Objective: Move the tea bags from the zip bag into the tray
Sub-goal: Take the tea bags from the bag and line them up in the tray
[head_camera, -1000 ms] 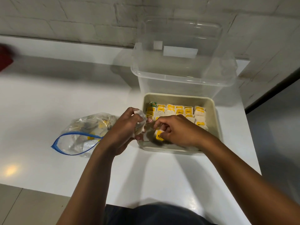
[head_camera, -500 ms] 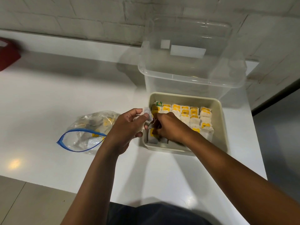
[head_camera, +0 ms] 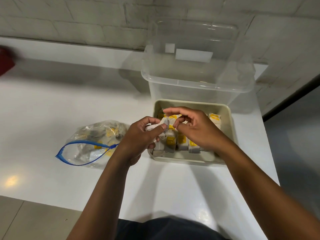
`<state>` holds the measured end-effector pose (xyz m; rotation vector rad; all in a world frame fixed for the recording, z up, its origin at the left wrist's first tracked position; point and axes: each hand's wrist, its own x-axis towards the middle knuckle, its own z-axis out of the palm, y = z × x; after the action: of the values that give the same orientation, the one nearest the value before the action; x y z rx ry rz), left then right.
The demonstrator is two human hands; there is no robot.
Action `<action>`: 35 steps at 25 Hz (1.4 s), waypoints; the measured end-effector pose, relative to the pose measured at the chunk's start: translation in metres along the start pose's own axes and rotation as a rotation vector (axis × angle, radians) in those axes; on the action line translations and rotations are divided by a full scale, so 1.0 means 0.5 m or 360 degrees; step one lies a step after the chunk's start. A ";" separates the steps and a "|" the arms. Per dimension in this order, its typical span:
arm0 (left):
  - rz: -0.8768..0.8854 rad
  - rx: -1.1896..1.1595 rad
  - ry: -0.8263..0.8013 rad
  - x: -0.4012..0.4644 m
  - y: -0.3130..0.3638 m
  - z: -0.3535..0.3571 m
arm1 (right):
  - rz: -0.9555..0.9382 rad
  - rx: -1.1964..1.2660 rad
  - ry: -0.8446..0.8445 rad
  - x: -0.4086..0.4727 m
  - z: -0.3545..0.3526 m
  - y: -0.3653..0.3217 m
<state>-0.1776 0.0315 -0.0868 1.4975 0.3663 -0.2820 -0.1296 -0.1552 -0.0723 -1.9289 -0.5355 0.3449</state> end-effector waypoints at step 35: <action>0.0411 0.0729 0.0188 0.018 -0.010 -0.025 | 0.0771 -0.0119 -0.0530 -0.015 0.029 0.078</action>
<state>-0.1722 0.0443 -0.0952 1.9965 0.2040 -0.0717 -0.1344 -0.1611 -0.1138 -2.0737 -0.2868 0.9802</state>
